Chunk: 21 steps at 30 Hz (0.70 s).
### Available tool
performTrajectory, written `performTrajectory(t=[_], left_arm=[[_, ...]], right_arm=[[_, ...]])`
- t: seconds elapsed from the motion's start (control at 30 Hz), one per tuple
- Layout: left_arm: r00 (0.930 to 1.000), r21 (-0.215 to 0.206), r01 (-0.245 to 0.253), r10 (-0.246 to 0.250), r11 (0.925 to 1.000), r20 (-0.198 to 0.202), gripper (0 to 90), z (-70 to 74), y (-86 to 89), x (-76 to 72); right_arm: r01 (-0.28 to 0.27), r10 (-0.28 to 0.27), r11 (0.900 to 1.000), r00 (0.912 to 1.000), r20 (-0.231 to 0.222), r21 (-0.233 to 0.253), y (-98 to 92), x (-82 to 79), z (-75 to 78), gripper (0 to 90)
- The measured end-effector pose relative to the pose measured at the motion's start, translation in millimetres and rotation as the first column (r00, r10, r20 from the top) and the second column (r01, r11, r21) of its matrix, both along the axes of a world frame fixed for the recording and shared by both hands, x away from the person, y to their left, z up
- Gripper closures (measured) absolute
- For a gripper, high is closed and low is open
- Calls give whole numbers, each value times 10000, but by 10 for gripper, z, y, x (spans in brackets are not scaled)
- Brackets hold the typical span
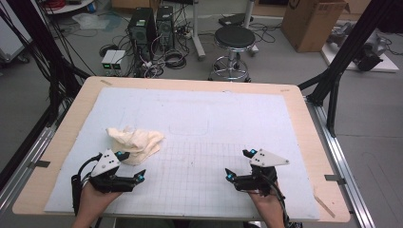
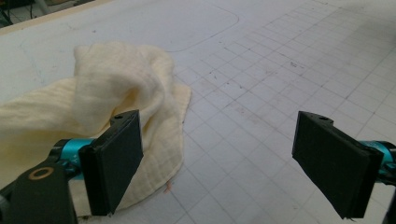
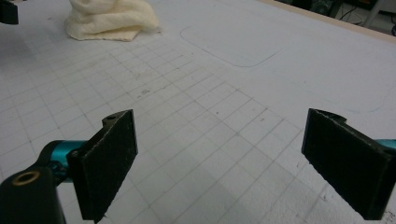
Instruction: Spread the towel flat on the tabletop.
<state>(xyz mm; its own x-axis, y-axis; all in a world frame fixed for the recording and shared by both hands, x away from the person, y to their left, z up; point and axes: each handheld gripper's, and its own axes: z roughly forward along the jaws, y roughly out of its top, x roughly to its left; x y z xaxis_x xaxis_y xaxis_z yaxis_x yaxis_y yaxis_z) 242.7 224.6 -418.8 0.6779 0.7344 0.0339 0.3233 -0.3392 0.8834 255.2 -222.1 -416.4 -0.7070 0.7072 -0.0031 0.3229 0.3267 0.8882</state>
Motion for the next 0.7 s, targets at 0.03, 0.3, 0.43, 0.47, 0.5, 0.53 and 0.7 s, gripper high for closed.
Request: performTrajectory(t=[0.03, 0.3, 0.43, 0.47, 0.5, 0.53, 0.7], left_arm=[[10000, 16, -4, 4, 10000, -11, 166, -2, 1, 5], [10000, 79, 27, -27, 10000, -34, 166, -8, -15, 14], [10000, 61, 22, -22, 10000, -45, 166, -2, -12, 7], [10000, 63, 18, -18, 10000, -41, 166, -2, -13, 5], [10000, 26, -1, 1, 10000, -29, 166, -4, -18, 3], [10000, 87, 36, -36, 10000, -43, 166, 1, -17, 2], [10000, 18, 64, -64, 10000, -41, 166, 6, -25, -1]], right_arm=[[11, -11, 10000, 10000, -48, -19, -1, 13, -6, 99], [-35, 35, 10000, 10000, -22, -70, 6, 16, -8, 99], [-20, 20, 10000, 10000, -52, -49, 6, 6, -7, 98], [-20, 20, 10000, 10000, -52, -49, 6, 6, -7, 98], [-29, 29, 10000, 10000, -32, -59, 6, -6, -1, 99], [4, -4, 10000, 10000, -24, -54, 9, -11, 1, 99], [4, -4, 10000, 10000, 27, -83, 19, -25, 5, 99]])
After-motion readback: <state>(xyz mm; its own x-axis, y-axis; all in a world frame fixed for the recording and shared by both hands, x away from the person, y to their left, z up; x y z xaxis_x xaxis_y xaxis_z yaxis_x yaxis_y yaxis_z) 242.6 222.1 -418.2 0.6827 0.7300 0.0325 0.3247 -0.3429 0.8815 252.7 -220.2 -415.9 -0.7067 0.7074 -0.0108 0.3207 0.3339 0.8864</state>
